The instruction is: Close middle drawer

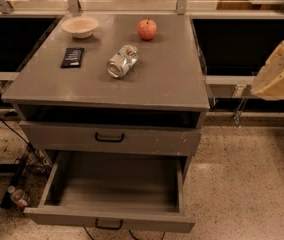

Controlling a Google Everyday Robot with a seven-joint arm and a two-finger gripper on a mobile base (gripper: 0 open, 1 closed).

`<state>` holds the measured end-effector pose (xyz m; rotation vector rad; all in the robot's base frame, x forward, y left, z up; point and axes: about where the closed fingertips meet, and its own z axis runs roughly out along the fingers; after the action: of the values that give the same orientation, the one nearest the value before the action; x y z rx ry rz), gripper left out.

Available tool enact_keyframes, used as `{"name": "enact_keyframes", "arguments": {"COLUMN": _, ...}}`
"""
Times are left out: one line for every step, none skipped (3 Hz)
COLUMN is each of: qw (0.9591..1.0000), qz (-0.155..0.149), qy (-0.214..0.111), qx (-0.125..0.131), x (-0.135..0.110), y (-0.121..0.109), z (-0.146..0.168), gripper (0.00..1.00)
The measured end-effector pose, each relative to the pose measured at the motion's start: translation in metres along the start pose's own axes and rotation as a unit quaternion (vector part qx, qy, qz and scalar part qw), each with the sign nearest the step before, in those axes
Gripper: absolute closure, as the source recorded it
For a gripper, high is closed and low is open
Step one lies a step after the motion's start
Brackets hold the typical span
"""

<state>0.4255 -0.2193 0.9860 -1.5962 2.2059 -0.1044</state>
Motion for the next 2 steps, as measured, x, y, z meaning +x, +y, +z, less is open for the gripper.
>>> {"name": "enact_keyframes", "arguments": {"qw": 0.9999, "qz": 0.013, "qy": 0.008, "qx": -0.004, "x": 0.020, "y": 0.025, "z": 0.015, "gripper": 1.00}}
{"name": "enact_keyframes", "arguments": {"qw": 0.9980, "qz": 0.032, "qy": 0.036, "qx": -0.040, "x": 0.048, "y": 0.047, "z": 0.056, "gripper": 1.00}}
